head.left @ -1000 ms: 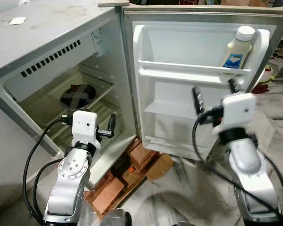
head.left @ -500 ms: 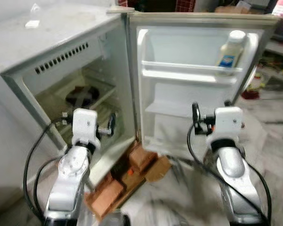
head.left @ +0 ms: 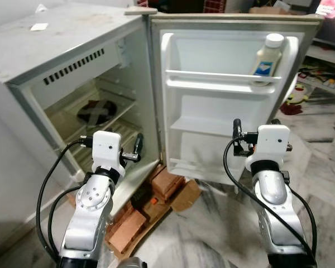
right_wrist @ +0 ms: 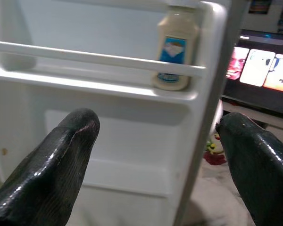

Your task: Restocking fridge

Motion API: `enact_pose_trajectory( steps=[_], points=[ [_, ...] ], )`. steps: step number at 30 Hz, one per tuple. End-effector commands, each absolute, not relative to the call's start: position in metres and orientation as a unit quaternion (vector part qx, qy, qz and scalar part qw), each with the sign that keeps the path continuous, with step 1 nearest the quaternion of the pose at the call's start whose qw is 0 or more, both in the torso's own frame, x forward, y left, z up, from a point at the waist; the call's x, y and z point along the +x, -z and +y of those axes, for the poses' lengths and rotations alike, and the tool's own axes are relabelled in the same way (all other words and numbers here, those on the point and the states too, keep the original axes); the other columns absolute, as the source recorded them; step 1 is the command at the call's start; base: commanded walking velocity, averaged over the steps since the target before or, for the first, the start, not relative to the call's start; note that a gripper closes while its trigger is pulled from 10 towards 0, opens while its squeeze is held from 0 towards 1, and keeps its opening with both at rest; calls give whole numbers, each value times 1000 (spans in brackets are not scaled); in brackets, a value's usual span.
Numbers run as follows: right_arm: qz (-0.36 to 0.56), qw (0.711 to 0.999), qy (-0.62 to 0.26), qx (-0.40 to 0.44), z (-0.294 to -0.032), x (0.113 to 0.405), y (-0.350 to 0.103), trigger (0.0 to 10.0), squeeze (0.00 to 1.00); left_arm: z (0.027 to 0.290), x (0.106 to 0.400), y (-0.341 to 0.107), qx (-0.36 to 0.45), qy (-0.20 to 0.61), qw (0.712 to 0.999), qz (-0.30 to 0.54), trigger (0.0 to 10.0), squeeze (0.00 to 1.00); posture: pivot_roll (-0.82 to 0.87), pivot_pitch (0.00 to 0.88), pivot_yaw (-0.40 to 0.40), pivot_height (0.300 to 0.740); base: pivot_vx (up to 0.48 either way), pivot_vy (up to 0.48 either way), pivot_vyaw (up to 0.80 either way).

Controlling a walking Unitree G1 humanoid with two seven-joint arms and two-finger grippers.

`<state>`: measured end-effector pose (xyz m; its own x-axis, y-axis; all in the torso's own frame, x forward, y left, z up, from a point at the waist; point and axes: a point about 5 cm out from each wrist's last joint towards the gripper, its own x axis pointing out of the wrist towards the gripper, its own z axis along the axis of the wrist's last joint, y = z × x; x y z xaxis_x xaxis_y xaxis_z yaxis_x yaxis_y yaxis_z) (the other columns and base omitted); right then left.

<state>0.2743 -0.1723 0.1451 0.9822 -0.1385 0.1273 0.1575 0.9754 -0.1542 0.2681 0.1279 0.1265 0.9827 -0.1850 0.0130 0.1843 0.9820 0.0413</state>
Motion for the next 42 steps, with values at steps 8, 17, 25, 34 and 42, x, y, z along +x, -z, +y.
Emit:
enact_pose_trajectory(
  steps=[8, 17, 25, 34, 42],
  points=[
    [-67, 992, 67, -83, -171, 277, -148, 10000, 0, 127, 269, -126, 26, 95, 995, -9, 10000, 0, 12, 0, 52, 740, 0, -480, 0],
    [-75, 993, 45, -82, -165, 278, -150, 10000, 0, 127, 269, -121, 40, 87, 995, 3, 10000, 0, 11, 0, 47, 740, 0, -480, 178],
    [-88, 995, 30, -45, -153, 283, -159, 10000, 0, 127, 273, -117, 56, 80, 995, 19, 10000, 0, 10, 0, 46, 740, 0, -60, 800],
    [-89, 995, 22, -35, -152, 285, -160, 10000, 0, 135, 282, -123, 60, 60, 996, 25, 10000, 0, -5, 0, 48, 740, 0, -471, 800],
    [-99, 994, 19, -36, -154, 286, -165, 10000, 0, 134, 281, -122, 57, 61, 996, 31, 10000, 0, -4, 0, 44, 740, 0, -465, 659]
  ],
)
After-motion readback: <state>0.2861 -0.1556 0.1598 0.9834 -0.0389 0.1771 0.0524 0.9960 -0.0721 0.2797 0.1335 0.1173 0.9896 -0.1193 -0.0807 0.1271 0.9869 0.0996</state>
